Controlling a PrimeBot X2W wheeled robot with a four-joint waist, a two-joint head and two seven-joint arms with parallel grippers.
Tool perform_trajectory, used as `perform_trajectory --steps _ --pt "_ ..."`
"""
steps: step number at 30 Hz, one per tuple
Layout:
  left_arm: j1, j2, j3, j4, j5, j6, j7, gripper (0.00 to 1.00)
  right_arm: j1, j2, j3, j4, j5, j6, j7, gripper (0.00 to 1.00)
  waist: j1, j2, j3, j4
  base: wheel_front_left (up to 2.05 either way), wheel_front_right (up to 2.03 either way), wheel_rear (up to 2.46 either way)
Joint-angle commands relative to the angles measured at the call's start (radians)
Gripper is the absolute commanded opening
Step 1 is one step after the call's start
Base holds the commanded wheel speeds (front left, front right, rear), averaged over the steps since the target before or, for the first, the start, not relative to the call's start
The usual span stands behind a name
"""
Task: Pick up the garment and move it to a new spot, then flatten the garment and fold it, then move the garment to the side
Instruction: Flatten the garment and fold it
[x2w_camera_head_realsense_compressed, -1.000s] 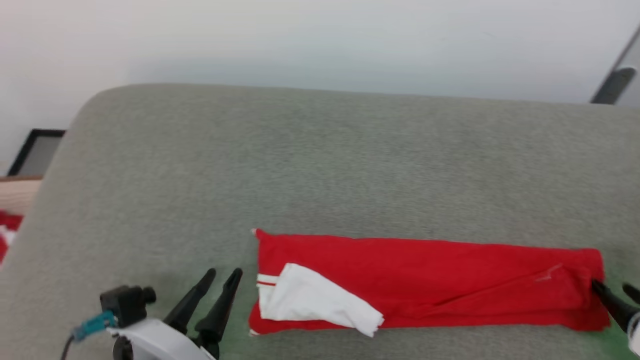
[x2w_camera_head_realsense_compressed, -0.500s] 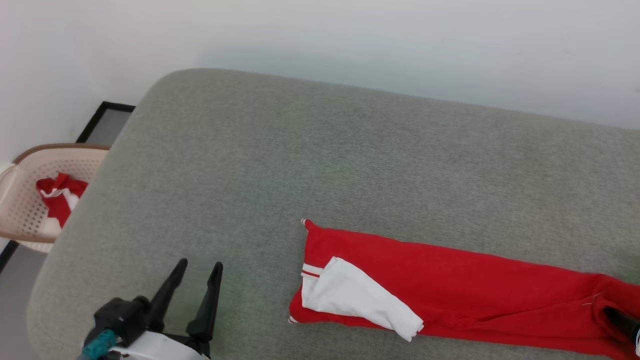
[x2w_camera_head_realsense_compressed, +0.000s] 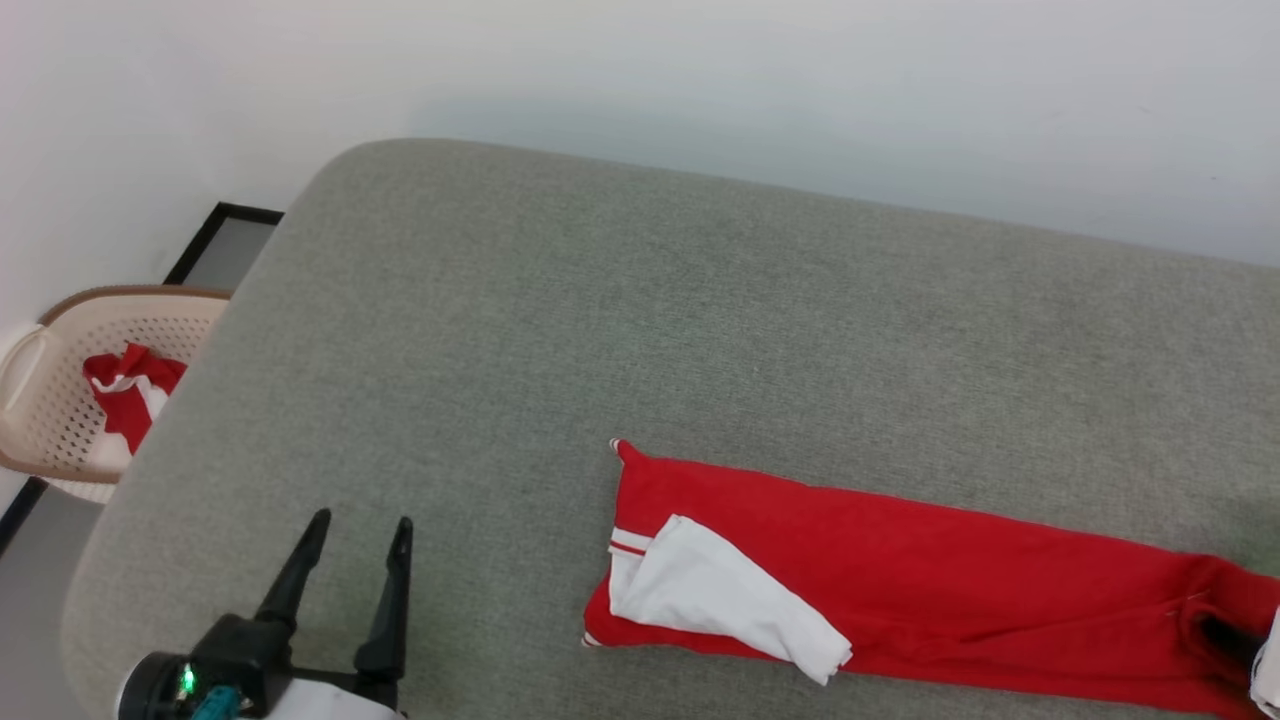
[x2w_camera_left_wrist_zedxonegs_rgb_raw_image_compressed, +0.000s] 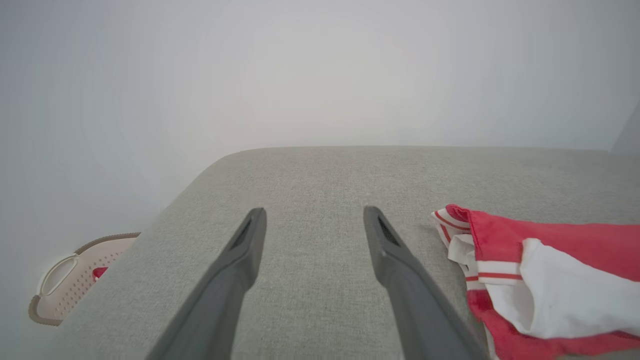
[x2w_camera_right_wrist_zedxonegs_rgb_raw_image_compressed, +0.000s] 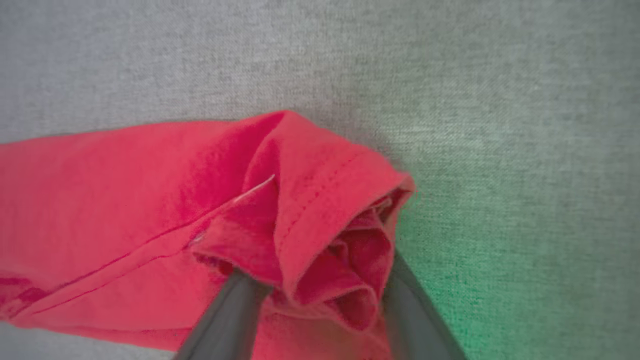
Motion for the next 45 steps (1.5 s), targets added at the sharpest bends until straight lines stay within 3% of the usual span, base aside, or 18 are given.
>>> perform_trajectory --steps 1,11,19,22,26,33,36,40,45 --pt "0.01 -0.01 0.016 0.002 0.008 -0.007 0.0 1.0 0.011 0.037 0.009 0.017 -0.004 0.0 -0.001 0.0 0.0 0.0 0.001 -0.009 0.0 0.0 0.0" --pt "0.03 -0.017 0.086 -0.025 0.034 -0.012 0.0 1.0 -0.05 -0.021 -0.142 -0.012 -0.038 -0.001 -0.096 0.0 0.0 0.0 0.016 -0.089 0.0 0.0 0.0" --pt "0.006 -0.002 0.063 -0.03 0.001 -0.013 0.0 1.0 -0.022 -0.128 -0.382 0.038 -0.15 -0.001 -0.192 0.0 0.0 0.0 0.03 -0.13 0.0 0.0 0.0" --pt "0.009 -0.001 0.057 -0.031 -0.002 -0.014 0.0 1.0 -0.039 -0.137 -0.416 0.032 -0.162 -0.001 -0.187 0.0 0.0 0.0 0.027 -0.14 0.0 0.0 0.0" --pt "0.027 -0.012 0.064 -0.024 -0.007 -0.014 0.0 1.0 -0.023 -0.104 -0.359 -0.052 -0.128 -0.001 -0.141 0.0 0.0 0.0 0.011 -0.151 0.0 0.0 0.0" --pt "0.045 -0.029 0.055 -0.015 -0.012 -0.014 0.0 1.0 0.026 0.044 -0.168 -0.382 0.073 -0.001 0.045 0.0 0.0 0.0 -0.019 -0.15 0.0 0.0 0.0" --pt "0.057 -0.038 0.045 -0.005 -0.02 -0.014 0.0 1.0 0.048 0.07 -0.07 -0.495 0.141 -0.001 0.119 0.0 0.0 0.0 -0.031 -0.144 0.0 0.0 0.0" --pt "0.057 -0.044 0.023 0.006 -0.031 -0.014 0.0 1.0 0.057 0.101 0.047 -0.564 0.155 -0.001 0.161 0.0 0.0 0.0 -0.04 -0.124 0.0 0.0 0.0" --pt "0.053 -0.05 0.006 0.01 -0.046 -0.014 0.0 1.0 0.032 0.104 0.161 -0.544 0.127 -0.001 0.144 0.0 0.0 0.0 -0.034 -0.095 0.0 0.0 0.0"
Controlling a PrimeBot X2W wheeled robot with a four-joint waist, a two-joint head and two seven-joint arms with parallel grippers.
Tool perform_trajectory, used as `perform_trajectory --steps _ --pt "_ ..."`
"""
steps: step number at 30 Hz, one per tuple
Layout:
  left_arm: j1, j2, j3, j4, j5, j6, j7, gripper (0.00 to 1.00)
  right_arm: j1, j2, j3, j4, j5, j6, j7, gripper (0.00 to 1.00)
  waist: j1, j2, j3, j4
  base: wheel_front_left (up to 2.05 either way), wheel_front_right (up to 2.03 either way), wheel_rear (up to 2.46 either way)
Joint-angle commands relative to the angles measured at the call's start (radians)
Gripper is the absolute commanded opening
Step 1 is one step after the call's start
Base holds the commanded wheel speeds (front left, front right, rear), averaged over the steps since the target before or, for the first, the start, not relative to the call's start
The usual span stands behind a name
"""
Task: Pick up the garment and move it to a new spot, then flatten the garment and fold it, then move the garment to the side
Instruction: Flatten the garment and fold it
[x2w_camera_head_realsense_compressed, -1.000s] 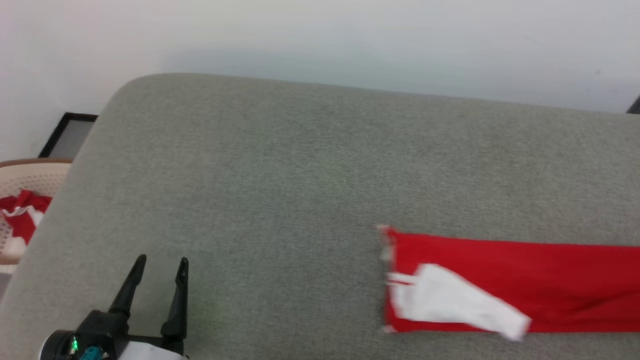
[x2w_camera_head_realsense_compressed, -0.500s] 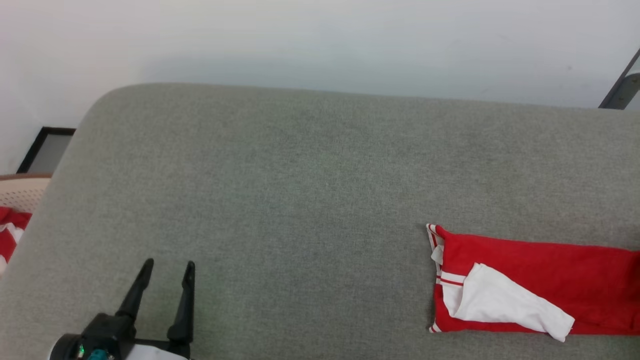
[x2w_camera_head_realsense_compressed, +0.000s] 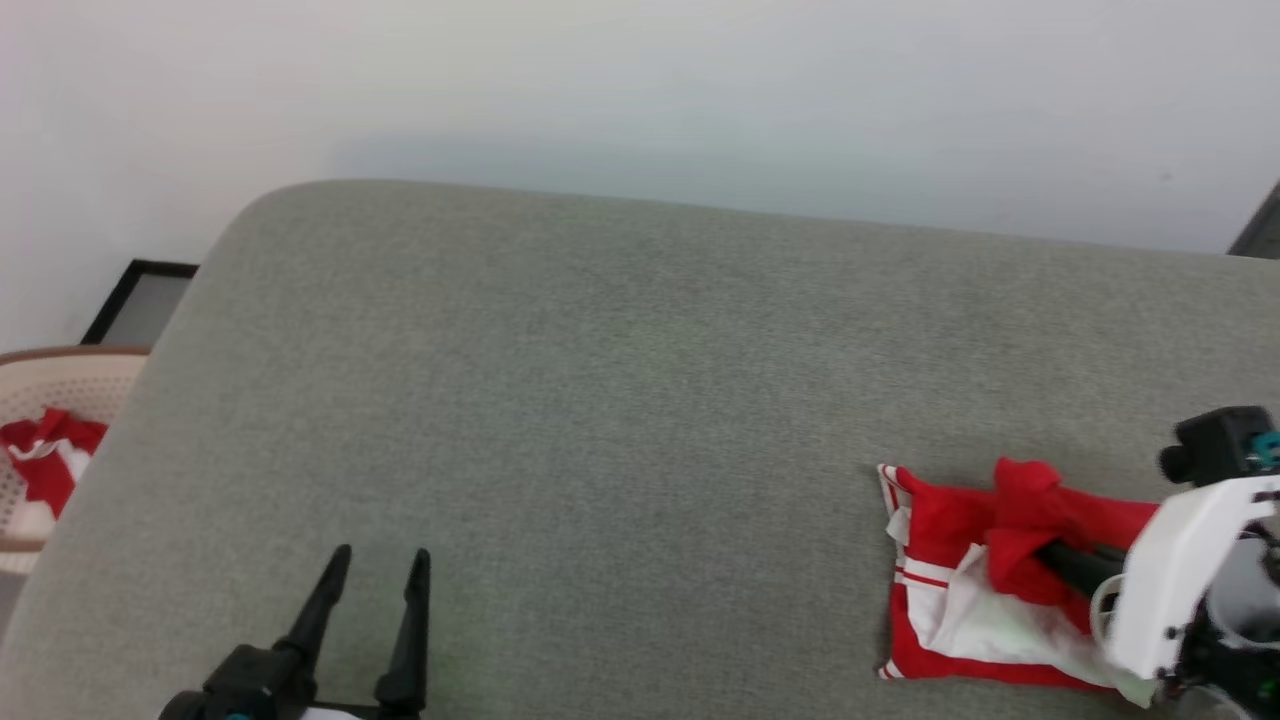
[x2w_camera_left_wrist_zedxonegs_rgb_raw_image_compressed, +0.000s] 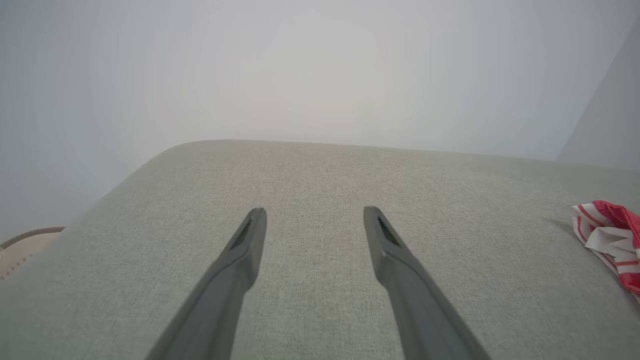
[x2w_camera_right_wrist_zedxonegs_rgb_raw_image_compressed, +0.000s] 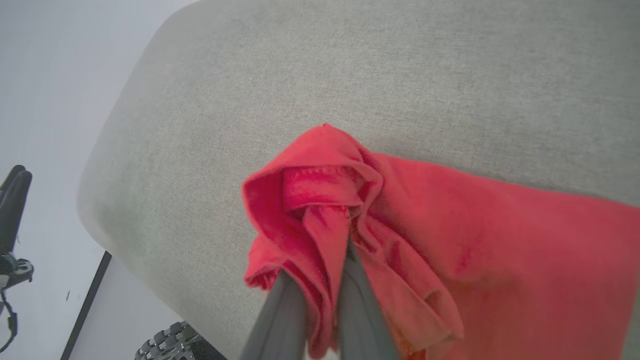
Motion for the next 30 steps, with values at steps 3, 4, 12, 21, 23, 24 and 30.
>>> perform_trajectory --steps 3,4,12,21,23,24,30 --pt "-0.003 -0.005 -0.013 0.01 -0.019 -0.003 0.0 1.0 -0.028 -0.015 0.076 0.051 -0.031 -0.001 -0.04 0.0 -0.0001 -0.0001 0.01 0.032 0.0 0.0 0.0" --pt "-0.007 -0.005 -0.016 0.012 -0.021 -0.003 0.0 1.0 -0.031 -0.022 0.09 0.07 -0.036 -0.001 -0.051 0.0 -0.0001 -0.0001 0.012 0.038 0.0 0.0 0.0" --pt "-0.015 -0.015 -0.027 0.019 -0.028 -0.003 0.0 1.0 -0.046 -0.047 0.178 0.197 -0.036 -0.001 -0.143 0.0 -0.0001 -0.0001 0.016 0.058 0.0 0.0 0.0" --pt "-0.009 -0.007 -0.018 0.026 -0.037 -0.003 0.0 1.0 -0.088 -0.082 0.242 0.215 0.022 -0.001 -0.252 1.0 -0.0001 -0.0001 0.0 0.032 0.0 0.0 0.0" --pt "-0.005 -0.005 -0.017 0.025 -0.039 -0.003 0.0 1.0 -0.095 -0.1 0.258 0.191 0.057 -0.001 -0.271 1.0 -0.0001 -0.0001 -0.004 0.019 0.0 0.0 0.0" --pt "-0.005 -0.003 -0.015 0.025 -0.041 -0.003 0.0 1.0 -0.094 -0.113 0.252 0.19 0.073 -0.001 -0.28 1.0 -0.0001 -0.0001 -0.005 0.012 0.0 0.0 0.0" --pt "-0.002 0.0 -0.024 0.028 -0.044 -0.003 0.0 1.0 -0.103 -0.174 0.226 0.206 0.115 -0.001 -0.382 1.0 -0.0001 -0.0001 -0.018 -0.035 0.0 0.0 0.0"
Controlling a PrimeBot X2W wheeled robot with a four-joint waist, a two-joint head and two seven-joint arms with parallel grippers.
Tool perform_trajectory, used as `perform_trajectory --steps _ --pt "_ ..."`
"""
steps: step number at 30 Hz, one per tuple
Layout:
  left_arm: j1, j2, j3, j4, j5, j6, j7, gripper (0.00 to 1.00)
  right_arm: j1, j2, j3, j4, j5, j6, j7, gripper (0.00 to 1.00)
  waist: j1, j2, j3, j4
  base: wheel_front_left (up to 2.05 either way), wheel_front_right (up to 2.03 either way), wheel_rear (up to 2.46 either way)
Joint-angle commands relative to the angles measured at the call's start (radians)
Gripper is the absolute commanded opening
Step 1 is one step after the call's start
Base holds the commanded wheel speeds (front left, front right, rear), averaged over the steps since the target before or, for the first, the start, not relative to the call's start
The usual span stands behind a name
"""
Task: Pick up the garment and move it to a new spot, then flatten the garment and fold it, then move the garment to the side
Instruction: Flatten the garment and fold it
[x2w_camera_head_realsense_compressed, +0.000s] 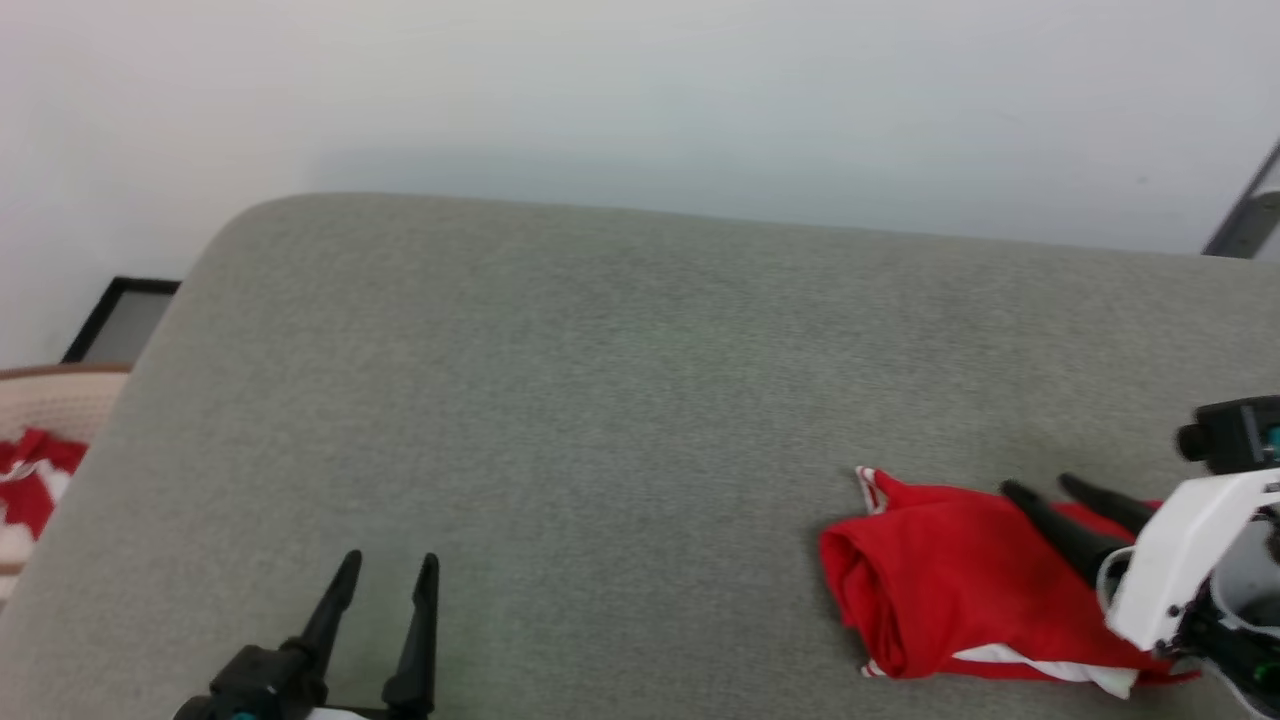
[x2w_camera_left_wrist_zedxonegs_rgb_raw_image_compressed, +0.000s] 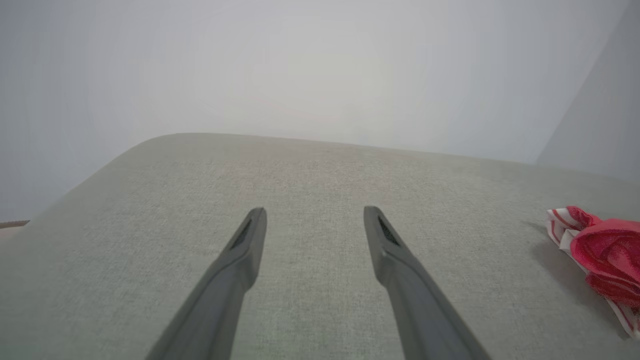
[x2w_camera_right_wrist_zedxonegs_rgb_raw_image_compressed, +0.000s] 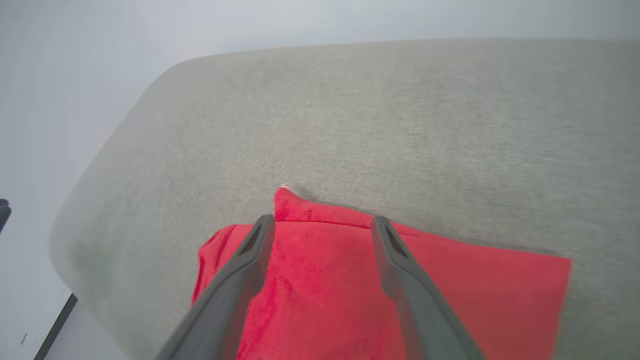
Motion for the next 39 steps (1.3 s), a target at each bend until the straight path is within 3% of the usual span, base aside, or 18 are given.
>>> perform_trajectory --steps 1,8,14,20,28,39 --pt "0.004 0.001 -0.006 0.002 -0.002 -0.003 0.0 1.0 -0.007 -0.016 -0.007 0.015 0.005 -0.001 -0.03 1.0 0.0 -0.0001 -0.01 -0.03 0.0 0.0 0.0" --pt "0.004 0.006 -0.01 0.02 -0.025 -0.003 0.0 1.0 -0.015 -0.037 0.023 0.097 -0.02 -0.001 -0.265 1.0 0.0 -0.0001 -0.028 -0.09 0.0 0.0 0.0" --pt "-0.003 -0.003 0.037 0.048 -0.054 -0.003 0.0 1.0 -0.032 -0.006 0.048 0.198 -0.083 -0.001 -0.553 1.0 0.0 -0.0001 -0.041 -0.132 0.0 0.0 0.0" --pt "0.002 -0.004 0.076 0.05 -0.043 -0.003 0.0 1.0 -0.005 0.014 0.078 0.291 -0.178 -0.001 -0.755 1.0 0.0 -0.0001 -0.063 -0.133 0.0 0.0 0.0" --pt "0.053 0.002 0.09 0.016 -0.01 -0.003 0.0 1.0 0.087 0.08 0.011 0.284 -0.256 -0.001 -0.807 1.0 0.0 -0.0001 -0.097 -0.101 0.0 0.0 0.0" --pt "0.149 0.003 0.096 -0.056 0.023 -0.003 0.0 1.0 0.286 0.132 -0.19 0.113 -0.326 -0.001 -0.809 1.0 0.0 -0.0001 -0.117 -0.063 0.0 0.0 0.0"
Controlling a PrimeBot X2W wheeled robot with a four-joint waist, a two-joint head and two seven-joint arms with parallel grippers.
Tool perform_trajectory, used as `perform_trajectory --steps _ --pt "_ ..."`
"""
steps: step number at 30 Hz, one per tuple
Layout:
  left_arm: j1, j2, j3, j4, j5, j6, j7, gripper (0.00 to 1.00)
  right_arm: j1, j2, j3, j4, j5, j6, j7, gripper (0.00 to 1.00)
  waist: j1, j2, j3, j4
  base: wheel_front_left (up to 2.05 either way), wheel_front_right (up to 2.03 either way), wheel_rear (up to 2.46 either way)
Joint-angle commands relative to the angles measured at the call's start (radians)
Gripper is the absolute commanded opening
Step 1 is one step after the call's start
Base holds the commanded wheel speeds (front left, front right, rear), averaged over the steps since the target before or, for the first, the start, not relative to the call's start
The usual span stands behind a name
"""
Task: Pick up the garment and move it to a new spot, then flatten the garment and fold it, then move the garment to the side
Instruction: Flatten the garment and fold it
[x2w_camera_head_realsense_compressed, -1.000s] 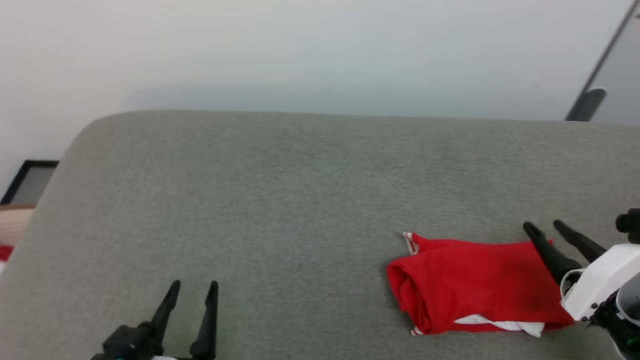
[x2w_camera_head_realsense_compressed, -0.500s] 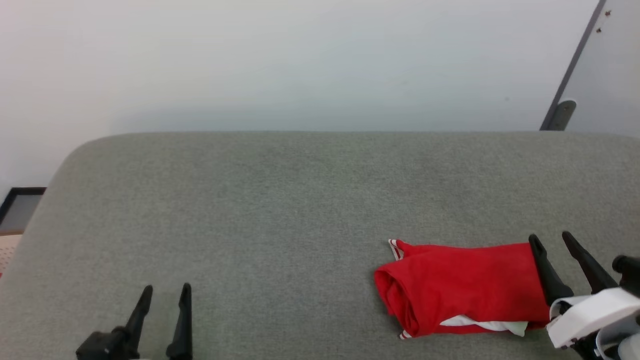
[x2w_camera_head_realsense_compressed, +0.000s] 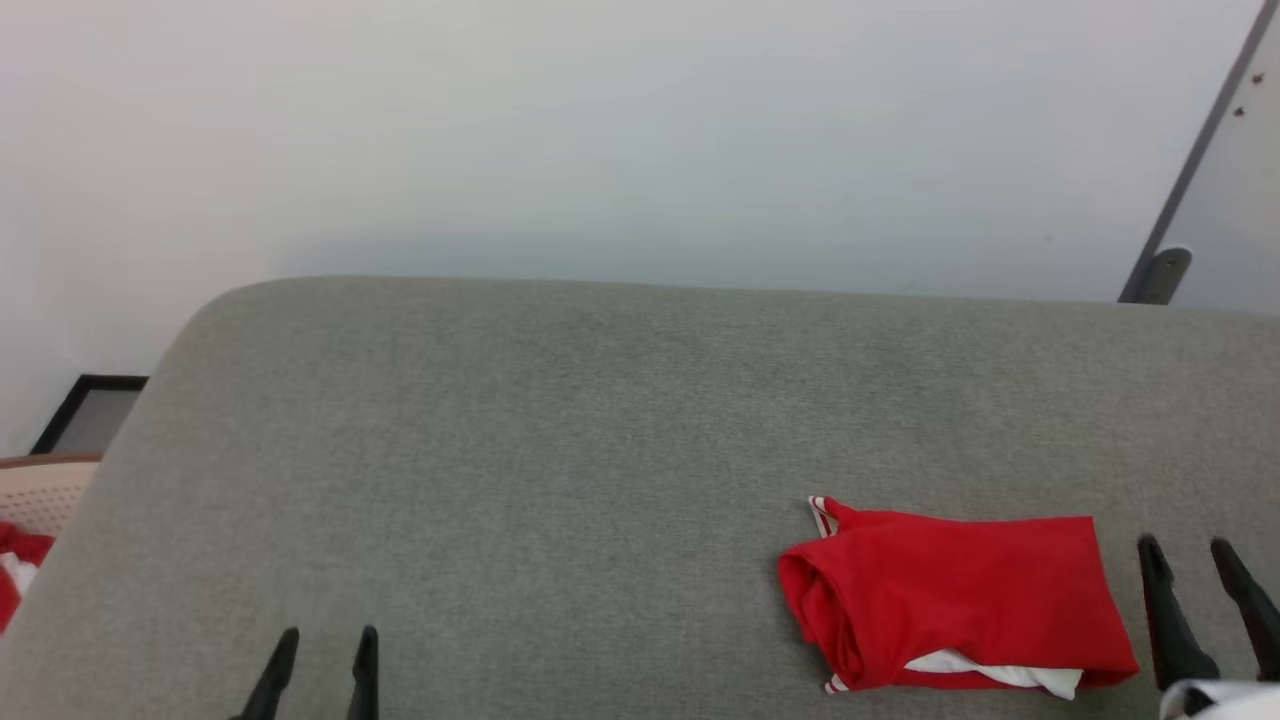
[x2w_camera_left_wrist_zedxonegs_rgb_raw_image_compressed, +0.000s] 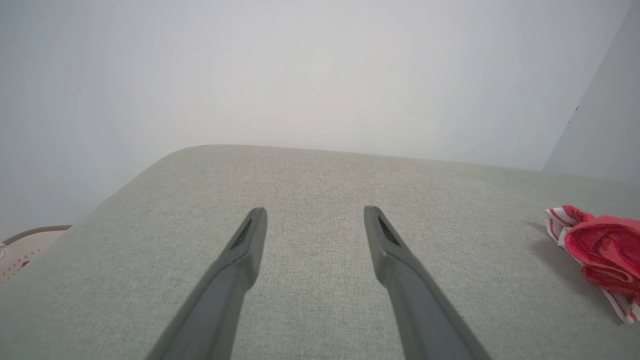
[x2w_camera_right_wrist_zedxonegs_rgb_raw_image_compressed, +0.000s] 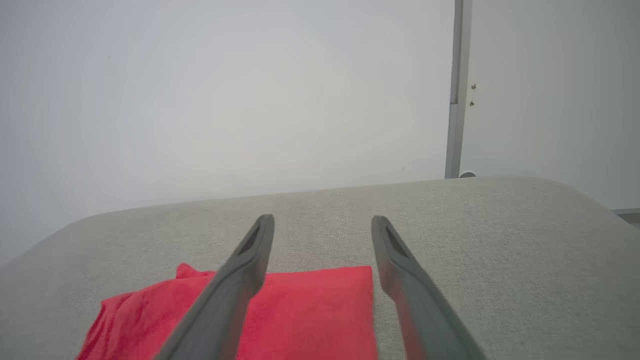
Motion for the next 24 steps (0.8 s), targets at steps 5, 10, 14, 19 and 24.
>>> perform_trajectory --steps 5,10,14,19,24 --pt "0.045 0.007 -0.007 -0.032 0.008 -0.003 0.0 1.0 0.116 0.005 -0.063 -0.07 0.016 -0.001 -0.004 1.0 0.0 0.0 -0.008 0.034 0.0 0.0 0.0" --pt "0.071 -0.005 -0.001 -0.062 0.015 -0.003 0.0 1.0 0.178 0.026 -0.11 -0.123 0.009 -0.001 0.003 1.0 0.0 0.0 -0.01 0.044 0.0 0.0 0.0" --pt "0.076 -0.004 -0.008 -0.07 0.015 -0.003 0.0 1.0 0.192 0.037 -0.121 -0.145 -0.002 -0.001 0.015 1.0 0.0 0.0 -0.011 0.047 0.0 0.0 0.0" --pt "0.066 0.001 -0.011 -0.075 0.015 -0.003 0.0 1.0 0.196 0.054 -0.122 -0.169 -0.022 -0.001 0.036 1.0 0.0 0.0 -0.011 0.046 0.0 0.0 0.0" --pt "0.06 0.003 -0.015 -0.079 0.016 -0.003 0.0 1.0 0.19 0.056 -0.127 -0.175 -0.027 -0.001 0.041 1.0 0.0 0.0 -0.009 0.045 0.0 0.0 0.0"
